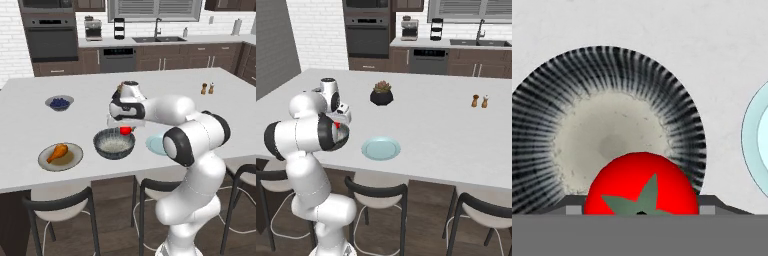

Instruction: Pick the chicken drumstick and tomato from their plates and place them in the bowl. Then put the bowl in the fridge.

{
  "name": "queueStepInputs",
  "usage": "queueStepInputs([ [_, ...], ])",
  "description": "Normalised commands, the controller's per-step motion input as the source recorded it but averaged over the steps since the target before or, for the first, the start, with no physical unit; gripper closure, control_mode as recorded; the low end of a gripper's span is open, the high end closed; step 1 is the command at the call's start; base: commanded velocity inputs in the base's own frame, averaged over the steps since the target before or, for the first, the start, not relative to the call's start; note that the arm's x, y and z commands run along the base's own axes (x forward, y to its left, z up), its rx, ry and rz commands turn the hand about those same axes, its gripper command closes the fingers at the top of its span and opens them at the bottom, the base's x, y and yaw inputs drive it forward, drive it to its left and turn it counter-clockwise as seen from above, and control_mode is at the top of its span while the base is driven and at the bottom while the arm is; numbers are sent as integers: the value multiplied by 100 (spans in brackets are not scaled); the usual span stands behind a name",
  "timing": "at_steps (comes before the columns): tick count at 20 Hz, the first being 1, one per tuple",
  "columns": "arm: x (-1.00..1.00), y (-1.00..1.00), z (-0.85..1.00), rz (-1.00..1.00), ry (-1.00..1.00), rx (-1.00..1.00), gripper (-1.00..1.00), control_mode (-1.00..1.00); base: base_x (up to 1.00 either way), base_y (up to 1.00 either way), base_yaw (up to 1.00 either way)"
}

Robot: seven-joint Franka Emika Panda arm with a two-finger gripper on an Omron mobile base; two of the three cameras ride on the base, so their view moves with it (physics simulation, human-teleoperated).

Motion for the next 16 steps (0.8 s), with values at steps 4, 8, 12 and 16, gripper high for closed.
queueStepInputs([
  [4,0,18,-53,0,2,0,100,-100,0,0,0],
  [8,0,23,-31,0,3,0,100,-100,0,0,0],
  [12,1,6,-37,0,8,0,100,-100,0,0,0],
  [16,2,1,-41,0,5,0,100,-100,0,0,0],
])
